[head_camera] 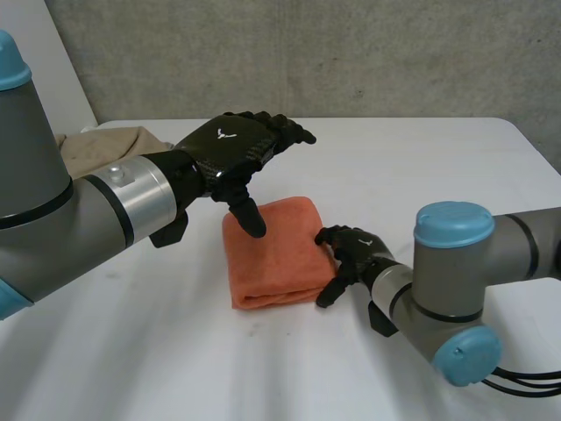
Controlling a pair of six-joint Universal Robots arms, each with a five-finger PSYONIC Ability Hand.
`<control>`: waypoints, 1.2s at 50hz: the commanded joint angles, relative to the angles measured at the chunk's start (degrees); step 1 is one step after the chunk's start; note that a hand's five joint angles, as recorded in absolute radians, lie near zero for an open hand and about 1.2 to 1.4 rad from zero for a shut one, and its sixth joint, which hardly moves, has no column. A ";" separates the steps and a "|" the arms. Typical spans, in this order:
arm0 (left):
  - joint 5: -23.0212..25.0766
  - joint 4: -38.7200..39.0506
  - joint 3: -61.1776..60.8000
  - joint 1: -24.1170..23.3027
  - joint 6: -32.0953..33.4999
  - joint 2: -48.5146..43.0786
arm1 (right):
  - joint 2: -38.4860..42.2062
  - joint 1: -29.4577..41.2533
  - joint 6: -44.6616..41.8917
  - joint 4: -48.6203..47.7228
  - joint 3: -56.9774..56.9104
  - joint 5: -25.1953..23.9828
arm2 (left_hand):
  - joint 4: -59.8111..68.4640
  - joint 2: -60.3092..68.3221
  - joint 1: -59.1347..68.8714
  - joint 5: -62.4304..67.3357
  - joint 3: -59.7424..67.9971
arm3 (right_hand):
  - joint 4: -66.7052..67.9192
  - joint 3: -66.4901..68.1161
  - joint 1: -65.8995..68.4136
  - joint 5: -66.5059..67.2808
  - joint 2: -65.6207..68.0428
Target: Fold the laundry.
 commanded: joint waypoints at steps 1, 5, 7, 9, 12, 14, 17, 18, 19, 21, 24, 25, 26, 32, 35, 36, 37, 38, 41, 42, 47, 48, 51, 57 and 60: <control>-0.04 0.01 0.00 0.11 0.04 -0.09 | 2.29 1.60 0.69 -0.02 -3.03 0.23 | -0.56 -0.51 0.35 -1.53 -1.09 | 5.83 6.18 8.69 5.73 6.72; -0.04 0.01 -0.09 0.11 0.04 -0.09 | 3.61 1.68 0.78 -0.02 -4.79 0.84 | -0.56 -0.51 0.35 -1.53 -1.09 | 8.52 8.87 11.38 8.42 9.41; -0.04 0.01 -0.09 0.11 0.04 -0.09 | 4.22 1.95 0.78 0.07 -6.02 1.20 | -0.56 -0.51 0.35 -1.53 -1.09 | 9.70 10.05 12.56 9.60 10.59; -0.04 0.01 -0.09 0.11 0.04 -0.09 | 4.75 2.21 0.78 -0.02 -6.98 1.55 | -0.56 -0.51 0.35 -1.53 -1.09 | 10.20 10.56 13.07 10.11 11.10; -0.04 0.01 -0.09 0.11 -0.04 -0.18 | 5.72 2.56 0.87 0.07 -8.92 2.25 | -0.56 -0.51 0.35 -1.53 -1.09 | 10.37 10.73 13.24 10.28 11.27; -0.04 0.01 -0.18 0.11 0.04 -0.18 | 6.33 2.56 1.13 0.07 -10.15 2.43 | -0.56 -0.51 0.35 -1.53 -1.09 | 10.71 11.06 13.57 10.61 11.60; 0.05 0.01 -0.18 0.11 -0.05 -0.18 | 7.30 2.56 2.18 0.16 -11.90 2.43 | -0.56 -0.51 0.35 -1.53 -1.09 | 12.55 12.90 15.42 12.46 13.44; 0.05 0.01 -0.18 0.02 -0.05 -0.27 | 7.56 2.56 2.45 0.16 -12.35 2.43 | -0.56 -0.51 0.35 -1.53 -1.09 | 13.39 13.74 16.26 13.30 14.28; 0.05 0.01 -0.18 0.02 0.04 -0.18 | 7.91 2.56 2.71 0.24 -12.87 2.51 | -0.56 -0.51 0.35 -1.53 -1.09 | 14.07 14.42 16.93 13.97 14.96; 0.05 0.01 -0.18 0.02 -0.05 -0.18 | 8.97 2.65 3.24 0.68 -14.10 2.52 | -0.56 -0.51 0.35 -1.53 -1.09 | 17.24 17.60 20.11 17.15 18.14; 0.05 0.01 -0.27 -0.16 -0.04 -0.27 | 9.68 2.65 3.33 0.77 -14.46 2.43 | -0.56 -0.51 0.35 -1.53 -1.09 | 27.81 28.17 30.68 27.72 28.71; 0.05 0.01 -0.18 -0.16 -0.05 -0.27 | 9.68 2.65 3.33 0.69 -14.55 2.51 | -0.56 -0.51 0.35 -1.53 -1.09 | 42.85 43.21 45.72 42.76 43.75; 0.05 0.01 -0.27 -0.07 0.04 -0.27 | 9.76 2.65 3.33 0.68 -14.63 2.52 | -0.56 -0.51 0.35 -1.53 -1.09 | 48.83 49.19 51.70 48.74 49.73; 0.05 0.10 -0.27 0.02 0.04 -0.27 | 8.89 2.48 3.07 0.24 -15.77 3.13 | -0.56 -0.51 0.35 -1.53 -1.09 | 59.26 59.62 62.13 59.17 60.16; 0.05 0.18 -0.27 0.11 0.04 -0.27 | 8.71 2.48 2.63 0.42 -18.14 3.48 | -0.73 -0.68 0.18 -1.70 -1.25 | 59.26 59.62 62.13 59.17 60.16; 0.05 0.18 -0.27 0.11 0.04 -0.27 | 8.71 2.48 2.63 0.42 -18.76 3.48 | -0.73 -0.68 0.18 -1.70 -1.25 | 59.26 59.62 62.13 59.17 60.16; 0.05 0.18 -0.27 0.19 0.04 -0.27 | 8.88 1.61 2.45 0.42 -20.16 3.48 | -0.73 -0.68 0.18 -1.70 -1.25 | 59.26 59.62 62.13 59.17 60.16; 0.05 0.18 -0.27 0.19 -0.04 -0.35 | 8.97 0.99 2.36 0.25 -20.95 3.48 | -0.56 -0.51 0.35 -1.53 -1.09 | 59.26 59.62 62.13 59.17 60.16; 0.05 0.18 -0.35 0.19 0.04 -0.53 | 9.76 -4.35 1.75 0.51 -23.76 3.48 | -0.73 -0.68 0.18 -1.70 -1.25 | 59.26 59.62 62.13 59.17 60.16; 0.05 0.18 -0.35 0.19 0.04 -0.53 | 10.11 -5.68 1.49 0.51 -24.56 3.48 | -0.73 -0.68 0.18 -1.70 -1.25 | 59.26 59.62 62.13 59.17 60.16; 0.05 0.27 -0.27 0.02 -0.05 -0.71 | 13.27 -12.45 -1.24 0.77 -30.71 4.44 | -0.73 -0.68 0.18 -1.70 -1.25 | 59.26 59.62 62.13 59.17 60.16; 0.05 0.27 -0.27 0.02 -0.05 -0.71 | 14.41 -14.81 -2.11 1.03 -33.16 5.23 | -0.73 -0.68 0.18 -1.70 -1.25 | 59.26 59.62 62.13 59.17 60.16; 0.05 0.36 -0.18 0.02 -0.05 -0.88 | 16.52 -18.08 -3.26 1.74 -37.30 7.08 | -0.73 -0.68 0.18 -1.70 -1.25 | 59.26 59.62 62.13 59.17 60.16; 0.05 0.54 -0.27 -0.42 -0.05 -1.32 | 24.87 -26.43 -5.02 7.18 -52.93 10.42 | -0.90 -0.85 0.01 -1.87 -1.42 | 59.26 59.62 62.13 59.17 60.16; 0.05 0.71 -0.35 -0.42 -0.05 -1.50 | 29.97 -30.91 -5.46 11.40 -61.63 11.13 | -0.90 -0.85 0.01 -1.87 -1.42 | 59.26 59.62 62.13 59.17 60.16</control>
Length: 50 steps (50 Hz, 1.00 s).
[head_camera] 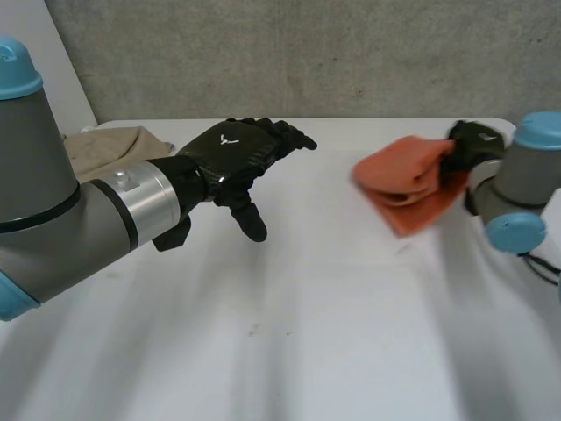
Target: Fold the laundry.
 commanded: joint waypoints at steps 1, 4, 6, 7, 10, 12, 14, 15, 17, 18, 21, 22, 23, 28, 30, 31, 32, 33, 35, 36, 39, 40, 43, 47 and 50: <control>-0.09 0.41 -0.09 -0.50 0.00 -0.76 | 15.30 -14.89 -2.87 10.75 -27.56 4.90 | -0.90 -0.85 0.01 -1.87 -1.42 | 11.96 13.37 28.96 16.39 14.73; -0.09 0.41 -0.09 -0.50 0.00 -0.93 | 19.52 -17.26 -3.92 13.48 -34.86 5.34 | -0.90 -0.85 0.01 -1.87 -1.42 | 11.96 13.37 28.96 16.39 14.73; -0.09 0.41 -0.09 -0.50 0.00 -0.93 | 20.93 -18.14 -4.80 13.92 -37.15 5.60 | -0.90 -0.85 0.01 -1.87 -1.42 | 11.96 13.37 28.96 16.39 14.73; -0.09 0.41 -0.09 -0.50 0.00 -1.02 | 21.80 -19.28 -5.93 13.93 -38.29 5.69 | -0.90 -0.85 0.01 -1.87 -1.42 | 11.96 13.37 28.96 16.39 14.73; 0.00 0.41 -0.09 -0.50 0.00 -1.46 | 22.08 -21.13 -7.52 13.93 -38.12 5.69 | -0.90 -0.85 0.01 -1.87 -1.42 | 11.96 13.37 28.96 16.39 14.73; -0.09 0.41 0.00 -0.50 0.00 -1.72 | 22.34 -22.27 -8.67 13.84 -38.21 5.52 | -0.73 -0.68 0.18 -1.70 -1.26 | 11.96 13.37 28.96 16.39 14.73; -0.09 0.41 0.00 -0.50 0.00 -1.81 | 22.60 -22.72 -9.28 13.75 -38.21 5.26 | -0.73 -0.68 0.18 -1.70 -1.25 | 11.96 13.37 28.96 16.39 14.73; -0.09 0.41 0.00 -0.50 0.00 -1.90 | 22.69 -22.80 -9.72 13.75 -38.12 4.82 | -0.73 -0.68 0.18 -1.70 -1.25 | 11.96 13.37 28.96 16.39 14.73; -0.09 0.41 0.00 -0.50 -0.09 -2.16 | 22.87 -23.07 -10.42 13.84 -38.04 4.12 | -0.73 -0.68 0.18 -1.70 -1.25 | 11.96 13.37 28.96 16.39 14.73; -0.09 0.41 0.00 -0.50 0.00 -2.34 | 22.96 -23.07 -11.47 14.45 -37.95 3.59 | -0.73 -0.68 0.18 -1.70 -1.25 | 11.96 13.37 28.96 16.39 14.73; -0.09 0.41 0.00 -0.50 -0.09 -2.43 | 22.78 -23.33 -13.67 15.76 -37.69 3.58 | -0.73 -0.68 0.18 -1.70 -1.25 | -28.21 -26.80 -11.20 -23.78 -25.43; -0.09 0.41 0.00 -0.59 0.00 -2.43 | 22.43 -23.85 -14.90 16.99 -37.68 3.67 | -0.73 -0.68 0.18 -1.70 -1.25 | -58.04 -56.63 -41.04 -53.61 -55.27; -0.09 0.41 0.00 -0.59 0.00 -2.51 | 22.34 -24.21 -15.43 17.44 -37.77 3.67 | -0.73 -0.68 0.18 -1.70 -1.25 | -58.04 -56.63 -41.04 -53.61 -55.27; -0.09 0.41 0.09 -0.50 -0.09 -2.34 | 19.89 -27.46 -18.07 19.90 -37.34 3.06 | -0.73 -0.68 0.18 -1.70 -1.25 | -58.04 -56.63 -41.04 -53.61 -55.27; -0.09 0.41 0.09 -0.50 -0.09 -2.34 | 18.57 -29.65 -19.99 21.12 -36.63 2.53 | -0.73 -0.68 0.18 -1.70 -1.25 | -58.04 -56.63 -41.04 -53.61 -55.27; -0.09 0.41 0.09 -0.42 -0.26 -2.25 | 18.13 -30.44 -20.97 21.65 -36.28 2.36 | -0.73 -0.68 0.18 -1.70 -1.25 | -58.04 -56.63 -41.04 -53.61 -55.27; -0.09 0.41 0.09 -0.42 -0.35 -2.25 | 17.77 -31.32 -22.28 22.18 -35.93 2.09 | -0.73 -0.68 0.18 -1.70 -1.25 | -58.04 -56.63 -41.04 -53.61 -55.27; -0.09 0.41 0.09 -0.42 -0.53 -2.17 | 17.51 -32.11 -23.77 22.54 -35.58 2.00 | -0.73 -0.68 0.18 -1.70 -1.25 | -58.04 -56.63 -41.04 -53.61 -55.27; -0.09 0.41 0.09 -0.42 -0.88 -1.90 | 16.72 -33.70 -30.62 23.41 -35.14 2.09 | -0.90 -0.85 0.01 -1.87 -1.42 | -58.04 -56.63 -41.04 -53.61 -55.27; -0.09 0.41 0.09 -0.33 -0.97 -1.81 | 16.45 -33.96 -33.78 23.50 -35.14 2.35 | -0.90 -0.85 0.01 -1.87 -1.42 | -58.04 -56.63 -41.04 -53.61 -55.27; -0.09 0.41 0.18 -0.24 -1.15 -1.55 | 16.45 -33.97 -49.41 22.45 -35.22 3.67 | -0.90 -0.85 0.01 -1.87 -1.42 | -58.04 -56.63 -41.04 -53.61 -55.27; -0.09 0.41 0.18 -0.24 -1.15 -1.46 | 16.10 -33.88 -53.11 21.93 -35.40 4.54 | -0.90 -0.85 0.01 -1.87 -1.42 | -58.04 -56.63 -41.04 -53.61 -55.27; -0.09 0.41 0.26 -0.15 -1.15 -1.29 | 14.87 -34.93 -62.71 17.63 -35.66 9.20 | -1.06 -1.01 -0.16 -2.04 -1.59 | -58.04 -56.63 -41.04 -53.61 -55.27; -0.26 0.67 0.61 0.02 -1.15 -0.67 | 9.52 -36.16 -60.62 10.60 -35.31 9.74 | -1.23 -1.18 -0.33 -2.20 -1.76 | -58.04 -56.63 -41.04 -53.61 -55.27; -0.53 1.72 0.62 0.29 -1.15 0.03 | 5.30 -35.38 -55.36 9.18 -33.56 7.63 | -1.06 -1.01 -0.16 -2.04 -1.59 | -58.04 -56.63 -41.04 -53.61 -55.27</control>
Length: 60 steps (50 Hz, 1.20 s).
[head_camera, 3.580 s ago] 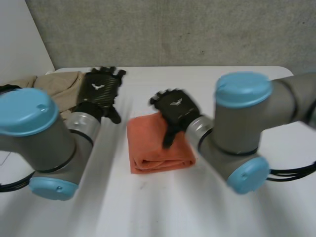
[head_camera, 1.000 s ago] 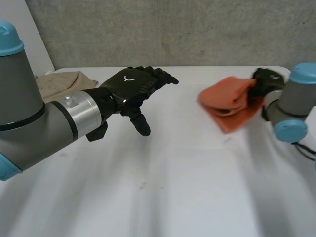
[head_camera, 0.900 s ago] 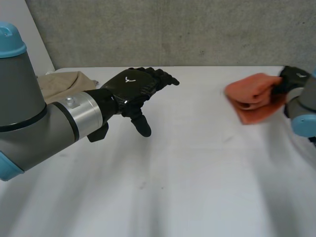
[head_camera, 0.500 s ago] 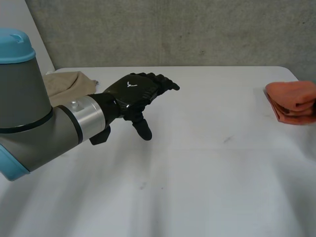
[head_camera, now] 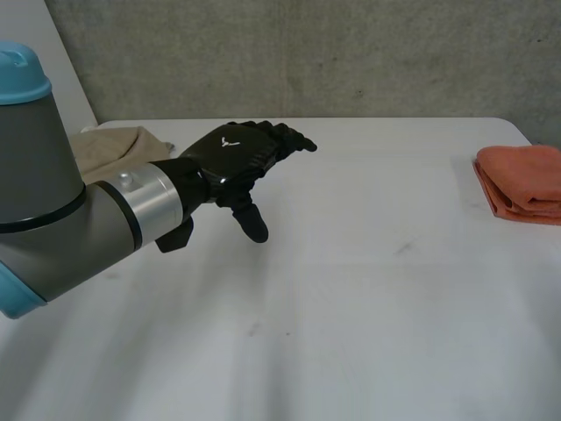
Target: Fold the laundry.
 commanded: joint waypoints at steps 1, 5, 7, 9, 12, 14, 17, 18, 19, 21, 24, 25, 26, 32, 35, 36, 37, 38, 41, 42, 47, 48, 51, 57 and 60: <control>-0.65 1.69 0.26 0.50 0.03 1.35 | -9.03 0.91 6.17 -7.34 2.75 -1.32 | -1.06 -1.01 -0.15 -2.04 -1.59 | -3.69 -2.57 -1.81 -4.12 -2.85; -4.24 3.97 0.00 1.99 -0.41 1.88 | -15.79 7.76 15.75 -7.60 7.14 -6.15 | -1.06 -1.01 -0.15 -2.04 -1.59 | -3.69 -2.57 -1.81 -4.12 -2.85; -6.35 4.94 -0.09 2.70 -0.59 1.97 | -20.18 11.53 21.54 -7.51 11.52 -9.39 | -1.23 -1.18 -0.32 -2.20 -1.76 | -3.69 -2.57 -1.81 -4.12 -2.85; -9.34 6.61 -0.26 3.84 -0.67 2.14 | -22.74 14.00 25.07 -7.77 15.74 -11.34 | -1.23 -1.18 -0.32 -2.20 -1.76 | -3.69 -2.57 -1.81 -4.12 -2.85; -12.50 8.80 -0.26 6.03 -0.59 2.49 | -27.40 19.36 29.65 -9.26 25.67 -15.47 | -1.23 -1.18 -0.32 -2.21 -1.76 | -3.69 -2.57 -1.81 -4.12 -2.85; -13.56 9.77 -0.35 7.70 0.11 2.49 | -31.43 24.79 30.27 -11.71 33.03 -18.97 | -1.07 -1.02 -0.15 -2.04 -1.59 | -3.69 -2.57 -1.81 -4.12 -2.85; -13.66 12.05 -0.17 12.35 0.29 2.41 | -35.22 30.52 30.19 -14.27 40.61 -21.80 | -0.73 -0.68 0.18 -1.70 -1.26 | -3.69 -2.57 -1.81 -4.12 -2.85; -13.57 12.58 -0.09 13.59 0.38 2.32 | -36.80 33.58 30.01 -15.32 44.82 -23.11 | -0.73 -0.68 0.18 -1.70 -1.25 | -3.69 -2.57 -1.81 -4.12 -2.85; -13.39 13.81 0.17 16.38 0.47 1.71 | -37.51 35.09 29.84 -15.77 47.03 -23.56 | -0.56 -0.51 0.35 -1.53 -1.09 | -3.69 -2.57 -1.81 -4.12 -2.85; -13.30 15.04 0.35 19.30 0.82 1.09 | -38.57 37.91 28.96 -16.39 51.08 -23.92 | -0.39 -0.34 0.52 -1.37 -0.92 | -3.69 -2.57 -1.81 -4.12 -2.85; -12.78 17.50 1.23 24.13 3.01 -2.68 | -39.63 42.57 26.15 -16.13 57.94 -24.36 | -0.05 0.00 0.86 -1.03 -0.58 | -3.69 -2.57 -1.81 -4.12 -2.85; -12.34 17.95 1.67 25.28 3.97 -4.00 | -39.98 44.84 24.40 -16.13 61.09 -24.18 | -0.05 0.00 0.86 -1.03 -0.58 | -3.69 -2.57 -1.81 -4.12 -2.85; -11.90 18.38 2.28 26.16 5.11 -5.23 | -39.98 45.82 23.43 -16.30 62.68 -24.01 | 0.28 0.33 1.19 -0.69 -0.25 | -3.69 -2.57 -1.81 -4.12 -2.85; -8.91 18.48 7.90 31.44 17.06 -16.48 | -39.98 48.91 18.94 -17.18 72.01 -23.92 | 0.79 0.84 1.70 -0.19 0.26 | -3.69 -2.57 -1.81 -4.12 -2.85; -9.26 18.83 10.80 32.85 22.60 -21.66 | -39.98 49.00 18.85 -18.49 75.70 -24.09 | 0.95 1.00 1.86 -0.02 0.43 | -3.69 -2.57 -1.81 -4.12 -2.85; -9.35 18.83 11.68 33.02 23.66 -22.81 | -39.98 48.91 18.85 -18.93 76.49 -24.18 | 1.12 1.17 2.03 0.15 0.59 | -3.69 -2.57 -1.81 -4.12 -2.85; -9.61 18.92 12.47 33.20 24.63 -24.04 | -39.98 48.73 18.68 -19.81 77.98 -24.18 | 1.12 1.17 2.03 0.15 0.60 | -3.69 -2.57 -1.81 -4.12 -2.85; -10.40 18.92 14.05 33.37 26.03 -26.48 | -39.98 48.73 18.59 -20.25 78.69 -24.27 | 1.12 1.17 2.03 0.15 0.60 | -3.69 -2.57 -1.81 -4.12 -2.85; -11.37 19.00 16.08 33.73 27.62 -29.84 | -40.24 48.64 18.50 -21.74 81.06 -24.27 | 1.29 1.34 2.20 0.32 0.76 | -3.69 -2.57 -1.81 -4.12 -2.85; -11.89 19.09 17.48 33.81 28.32 -31.85 | -40.24 48.64 18.41 -21.92 81.42 -24.35 | 1.46 1.51 2.37 0.48 0.93 | -3.69 -2.57 -1.81 -4.12 -2.85; -13.56 19.18 21.35 34.17 29.47 -36.35 | -40.33 48.64 18.41 -22.19 82.56 -24.36 | 10.34 10.39 11.25 9.36 9.81 | -3.69 -2.57 -1.81 -4.12 -2.85; -13.83 19.18 21.88 34.17 29.47 -36.79 | -40.42 48.56 18.41 -22.19 82.56 -24.36 | 16.04 16.09 16.95 15.06 15.51 | -3.69 -2.57 -1.81 -4.12 -2.85; -15.67 19.97 22.76 34.08 29.56 -37.41 | -40.42 48.12 18.32 -22.19 82.56 -24.36 | 62.54 62.59 63.45 61.57 62.02 | -3.69 -2.57 -1.81 -4.12 -2.85; -21.65 27.08 19.08 30.22 28.77 -33.29 | -41.21 47.15 18.32 -22.19 82.48 -24.09 | 68.22 68.27 69.13 67.24 67.69 | -3.69 -2.57 -1.81 -4.12 -2.85; -22.62 29.72 13.73 25.65 27.63 -27.23 | -41.74 46.80 18.32 -22.28 82.21 -23.83 | 68.22 68.27 69.13 67.24 67.69 | -3.69 -2.57 -1.81 -4.12 -2.85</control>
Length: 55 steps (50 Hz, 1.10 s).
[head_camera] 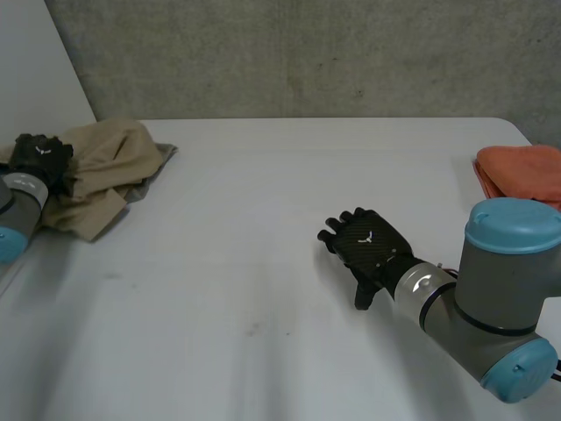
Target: Fold the laundry.
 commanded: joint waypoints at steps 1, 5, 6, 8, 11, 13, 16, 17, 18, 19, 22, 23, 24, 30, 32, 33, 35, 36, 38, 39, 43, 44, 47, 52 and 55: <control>-4.70 7.29 -9.43 -8.44 -2.48 10.87 | -1.28 -1.01 -0.02 -0.01 -0.58 0.64 | 13.53 12.88 16.47 18.77 15.85 | -3.67 -2.46 -1.80 -3.83 -2.84; -4.61 7.30 -15.58 -15.64 -8.80 18.78 | -2.42 -2.33 0.15 -0.01 -1.11 0.81 | 13.53 12.88 16.47 18.77 15.85 | -3.67 -2.46 -1.80 -3.83 -2.84; -4.09 7.12 -17.85 -19.31 -12.29 21.50 | -2.68 -2.77 0.15 -0.01 -1.28 0.90 | 13.53 12.88 16.47 18.77 15.85 | -3.67 -2.46 -1.80 -3.83 -2.84; -3.30 7.03 -19.98 -23.11 -16.17 24.15 | -3.47 -3.91 0.50 -0.09 -1.55 1.51 | 13.53 12.88 16.47 18.77 15.85 | -3.67 -2.46 -1.80 -3.83 -2.84; -1.02 6.33 -24.02 -30.32 -22.07 27.76 | -4.17 -4.79 0.94 -0.27 -1.90 2.57 | 13.53 12.88 16.47 18.77 15.85 | -3.67 -2.46 -1.80 -3.83 -2.84; 0.65 5.11 -26.47 -35.31 -25.49 28.46 | -4.62 -5.41 0.94 -0.36 -2.16 3.54 | 13.53 12.88 16.47 18.77 15.85 | -3.67 -2.46 -1.80 -3.83 -2.84; 1.71 3.96 -27.63 -39.03 -27.88 27.68 | -4.88 -6.46 1.03 -0.44 -2.51 4.76 | 13.53 12.88 16.47 18.77 15.85 | -3.67 -2.46 -1.80 -3.83 -2.84; 1.89 3.26 -27.72 -41.30 -28.93 26.37 | -4.88 -6.73 1.03 -0.44 -2.60 5.03 | -6.60 -7.25 -3.66 -1.35 -4.28 | -3.67 -2.46 -1.80 -3.83 -2.84; 1.89 2.73 -27.72 -42.28 -29.29 25.49 | -4.88 -6.99 1.03 -0.44 -2.69 5.29 | -23.46 -24.11 -20.51 -18.21 -21.14 | -3.67 -2.46 -1.80 -3.83 -2.84; 1.89 2.21 -27.63 -43.25 -29.38 24.52 | -4.88 -7.25 1.03 -0.44 -2.78 5.65 | -37.45 -38.10 -34.50 -32.20 -35.13 | -3.67 -2.46 -1.80 -3.83 -2.84; 1.63 -0.17 -26.49 -46.07 -29.38 22.67 | -4.97 -8.22 1.03 -0.79 -3.04 6.70 | -54.07 -54.72 -51.13 -48.82 -51.75 | -3.67 -2.46 -1.80 -3.83 -2.84; 1.45 -0.96 -25.88 -46.50 -29.47 22.67 | -4.97 -8.92 1.12 -1.49 -3.22 7.31 | -54.74 -55.39 -51.80 -49.49 -52.42 | -3.67 -2.46 -1.80 -3.83 -2.84; 1.28 -1.40 -25.53 -46.51 -29.55 22.75 | -4.97 -9.19 1.12 -1.85 -3.30 7.58 | -55.08 -55.73 -52.13 -49.83 -52.76 | -3.67 -2.46 -1.80 -3.83 -2.84; -1.89 -2.55 -25.52 -42.83 -29.82 26.88 | -5.06 -10.77 1.21 -3.43 -4.01 8.90 | -55.08 -55.73 -52.14 -49.83 -52.76 | -3.67 -2.46 -1.80 -3.83 -2.84; -2.94 -2.72 -26.31 -40.63 -29.99 29.07 | -5.14 -10.86 1.29 -3.26 -4.53 8.81 | -54.75 -55.40 -51.80 -49.50 -52.43 | -3.67 -2.46 -1.80 -3.83 -2.84; -3.12 -2.72 -26.58 -40.10 -29.99 29.52 | -5.23 -10.86 1.29 -3.17 -4.62 8.73 | -54.75 -55.40 -51.80 -49.50 -52.42 | -3.67 -2.46 -1.80 -3.83 -2.84; -3.21 -2.72 -27.10 -39.22 -29.99 30.48 | -6.02 -10.68 1.38 -2.99 -4.80 8.73 | -54.58 -55.23 -51.64 -49.33 -52.26 | -3.67 -2.46 -1.80 -3.83 -2.84; -3.29 -2.72 -27.89 -38.52 -29.91 31.27 | -6.55 -10.68 1.30 -2.91 -4.80 8.73 | -54.58 -55.23 -51.63 -49.33 -52.26 | -3.67 -2.46 -1.80 -3.83 -2.84; -3.30 -2.72 -28.77 -37.81 -29.82 31.63 | -7.51 -10.60 1.21 -2.73 -4.89 8.64 | -54.24 -54.89 -51.30 -48.99 -51.92 | -3.67 -2.46 -1.80 -3.83 -2.84; -3.38 -2.90 -29.56 -37.37 -29.82 31.80 | -7.78 -10.60 1.21 -2.64 -4.89 8.64 | -54.07 -54.72 -51.13 -48.83 -51.75 | -3.67 -2.46 -1.80 -3.83 -2.84; -3.38 -4.39 -31.67 -36.49 -29.91 31.81 | -8.92 -10.42 0.50 -2.03 -5.24 8.46 | -53.57 -54.22 -50.63 -48.32 -51.25 | -3.67 -2.46 -1.80 -3.83 -2.84; -3.38 -4.83 -31.85 -36.49 -29.82 31.81 | -9.27 -10.42 0.42 -1.68 -5.33 8.37 | -53.57 -54.22 -50.62 -48.32 -51.25 | -3.67 -2.46 -1.80 -3.83 -2.84; -3.38 -6.76 -32.55 -36.31 -29.64 31.19 | -12.17 -10.68 0.42 1.22 -6.55 8.29 | -53.57 -54.22 -50.62 -48.32 -51.25 | -3.67 -2.46 -1.80 -3.83 -2.84; -3.38 -9.05 -32.73 -36.14 -29.56 29.88 | -14.81 -10.68 -0.63 10.51 -8.84 7.76 | -53.40 -54.05 -50.46 -48.15 -51.08 | -3.67 -2.46 -1.80 -3.83 -2.84; -2.95 -9.05 -32.91 -36.23 -29.38 28.03 | -14.81 -10.68 -1.87 13.96 -9.11 7.06 | -53.23 -53.88 -50.29 -47.98 -50.91 | -3.67 -2.46 -1.80 -3.83 -2.84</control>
